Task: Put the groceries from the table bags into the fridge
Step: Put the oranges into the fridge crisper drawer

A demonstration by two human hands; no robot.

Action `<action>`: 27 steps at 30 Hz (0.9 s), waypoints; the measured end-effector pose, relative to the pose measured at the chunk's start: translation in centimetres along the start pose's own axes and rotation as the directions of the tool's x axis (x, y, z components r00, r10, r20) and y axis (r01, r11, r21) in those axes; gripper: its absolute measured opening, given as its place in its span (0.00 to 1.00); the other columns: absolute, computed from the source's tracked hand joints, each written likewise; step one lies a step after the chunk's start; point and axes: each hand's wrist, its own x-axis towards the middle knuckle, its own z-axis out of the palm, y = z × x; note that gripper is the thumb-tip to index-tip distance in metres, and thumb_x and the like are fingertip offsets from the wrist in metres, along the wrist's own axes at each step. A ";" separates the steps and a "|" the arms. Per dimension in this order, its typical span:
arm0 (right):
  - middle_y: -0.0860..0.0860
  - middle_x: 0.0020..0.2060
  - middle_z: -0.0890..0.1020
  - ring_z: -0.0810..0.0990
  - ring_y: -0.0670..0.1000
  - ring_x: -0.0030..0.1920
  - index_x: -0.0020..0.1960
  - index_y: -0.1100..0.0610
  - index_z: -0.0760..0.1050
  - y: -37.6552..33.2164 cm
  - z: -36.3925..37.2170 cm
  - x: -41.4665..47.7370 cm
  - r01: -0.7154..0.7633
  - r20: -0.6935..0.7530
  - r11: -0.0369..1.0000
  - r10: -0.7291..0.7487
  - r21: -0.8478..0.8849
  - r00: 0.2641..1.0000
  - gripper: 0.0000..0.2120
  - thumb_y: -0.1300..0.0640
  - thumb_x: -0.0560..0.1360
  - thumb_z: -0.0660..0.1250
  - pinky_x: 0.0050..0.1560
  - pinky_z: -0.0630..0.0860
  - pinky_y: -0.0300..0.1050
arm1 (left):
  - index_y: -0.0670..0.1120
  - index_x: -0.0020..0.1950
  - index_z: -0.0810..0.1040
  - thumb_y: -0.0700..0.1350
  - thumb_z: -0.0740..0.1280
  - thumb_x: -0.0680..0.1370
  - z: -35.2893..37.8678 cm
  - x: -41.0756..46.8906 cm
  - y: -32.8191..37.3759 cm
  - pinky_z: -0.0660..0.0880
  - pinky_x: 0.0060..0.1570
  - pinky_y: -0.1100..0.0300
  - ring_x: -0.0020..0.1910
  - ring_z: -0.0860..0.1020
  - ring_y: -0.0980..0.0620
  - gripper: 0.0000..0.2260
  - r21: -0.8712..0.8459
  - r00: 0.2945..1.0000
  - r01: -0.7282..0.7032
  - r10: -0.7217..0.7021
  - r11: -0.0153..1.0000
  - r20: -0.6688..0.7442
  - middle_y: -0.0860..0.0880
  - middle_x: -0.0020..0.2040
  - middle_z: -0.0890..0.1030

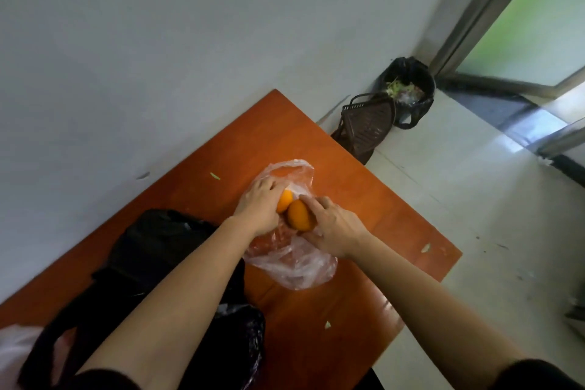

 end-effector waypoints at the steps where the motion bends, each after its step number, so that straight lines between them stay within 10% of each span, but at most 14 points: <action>1: 0.54 0.70 0.69 0.77 0.61 0.62 0.79 0.45 0.50 0.4 0.3 0.0 0.020 -0.016 1.000 -0.020 0.015 1.000 0.40 0.36 0.76 0.66 0.54 0.78 0.55 | 0.51 0.78 0.58 0.42 0.70 0.73 0.2 0.4 0.0 0.67 0.69 0.46 0.75 0.60 0.42 0.36 -0.004 1.000 0.011 -0.011 1.000 0.022 0.46 0.75 0.63; 12: 0.54 0.73 0.68 0.76 0.60 0.65 0.81 0.47 0.50 1.6 0.6 0.0 0.113 -0.100 0.986 -0.102 0.119 0.990 0.38 0.41 0.79 0.65 0.56 0.78 0.56 | 0.51 0.74 0.69 0.34 0.69 0.70 1.0 0.5 -0.5 0.69 0.67 0.52 0.71 0.69 0.45 0.33 -0.248 0.991 0.027 -0.059 0.968 -0.124 0.49 0.73 0.69; 18: 0.56 0.73 0.67 0.75 0.60 0.65 0.82 0.48 0.49 -0.7 -0.4 -1.7 0.039 -0.106 0.962 -0.010 0.271 0.994 0.38 0.41 0.80 0.65 0.62 0.76 0.54 | 0.47 0.55 0.81 0.34 0.65 0.75 -1.8 -3.5 -1.3 0.71 0.49 0.62 0.50 0.79 0.51 0.13 -0.407 0.891 0.007 -0.191 0.913 -0.412 0.48 0.52 0.82; 27: 0.57 0.75 0.64 0.77 0.62 0.63 0.80 0.46 0.47 -4.0 1.5 -6.2 -0.100 0.003 0.994 0.099 0.048 0.995 0.38 0.49 0.79 0.68 0.57 0.79 0.55 | 0.48 0.56 0.80 0.36 0.63 0.76 0.3 -7.4 -1.6 0.74 0.51 0.57 0.55 0.78 0.47 0.13 -0.383 0.990 0.000 -0.055 0.924 -0.133 0.47 0.57 0.81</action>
